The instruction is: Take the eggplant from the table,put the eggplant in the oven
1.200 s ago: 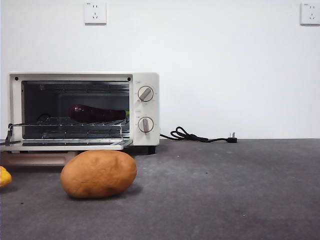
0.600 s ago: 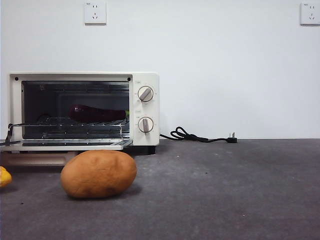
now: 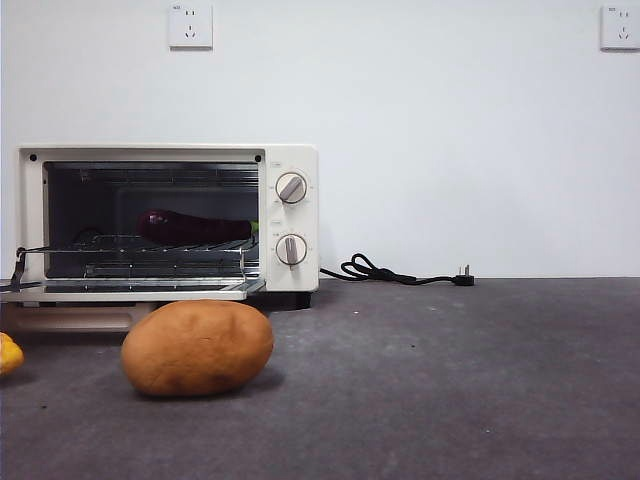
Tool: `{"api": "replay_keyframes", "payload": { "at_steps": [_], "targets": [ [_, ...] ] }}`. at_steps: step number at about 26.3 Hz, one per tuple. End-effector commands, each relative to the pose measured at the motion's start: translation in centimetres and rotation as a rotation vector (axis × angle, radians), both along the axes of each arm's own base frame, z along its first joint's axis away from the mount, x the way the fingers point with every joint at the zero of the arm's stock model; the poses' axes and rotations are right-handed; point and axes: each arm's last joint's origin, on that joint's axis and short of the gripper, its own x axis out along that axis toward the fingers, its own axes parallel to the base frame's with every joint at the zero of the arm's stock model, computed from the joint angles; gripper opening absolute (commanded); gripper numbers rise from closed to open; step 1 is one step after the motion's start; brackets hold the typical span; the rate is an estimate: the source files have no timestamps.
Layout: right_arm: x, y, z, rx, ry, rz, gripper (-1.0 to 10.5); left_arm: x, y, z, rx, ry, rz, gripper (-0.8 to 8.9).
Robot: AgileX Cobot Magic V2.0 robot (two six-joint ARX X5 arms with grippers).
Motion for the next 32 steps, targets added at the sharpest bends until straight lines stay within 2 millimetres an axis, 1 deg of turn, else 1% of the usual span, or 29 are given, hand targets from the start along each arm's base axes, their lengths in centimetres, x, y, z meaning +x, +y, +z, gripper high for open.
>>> {"api": "replay_keyframes", "payload": {
  "at_steps": [1,3,7,10,15,18,21,24,29,32],
  "targets": [
    [-0.6,-0.2,0.2,0.008,0.009,0.070,0.7,0.2,0.0,0.0,0.000,-0.008,0.001,-0.05],
    [-0.9,-0.3,0.2,0.025,0.027,0.123,-0.2,0.5,0.0,0.0,0.001,-0.002,0.001,-0.05],
    [-1.2,-0.4,0.3,0.054,0.048,0.170,-0.1,1.4,-0.1,-0.2,0.003,0.024,0.001,-0.05],
    [-1.3,-0.5,0.3,0.044,0.058,0.180,-0.1,2.3,-0.2,-0.5,0.006,0.049,0.000,-0.05],
    [-1.6,-0.8,0.1,0.026,0.076,0.181,-0.1,4.2,-0.2,-0.9,0.001,0.084,0.002,-0.06],
    [-2.1,-1.2,0.3,0.019,0.071,0.184,-0.1,5.6,0.2,-1.0,-0.047,0.088,-0.027,-0.06],
    [-2.7,-1.8,0.5,0.021,0.058,0.190,-0.1,7.2,1.4,-1.3,-0.096,0.095,0.005,-0.06],
    [-3.5,-2.6,0.9,0.031,0.036,0.191,-0.1,8.9,2.7,-1.9,-0.179,0.121,-0.001,-0.06],
    [-5.1,-4.4,1.8,0.047,-0.032,0.157,-0.1,12.0,5.6,-3.7,-0.301,0.206,0.024,-0.06],
    [-6.2,-5.5,2.3,0.060,-0.070,0.138,-0.1,13.8,6.8,-5.1,-0.342,0.262,0.024,-0.06]
  ]
}}
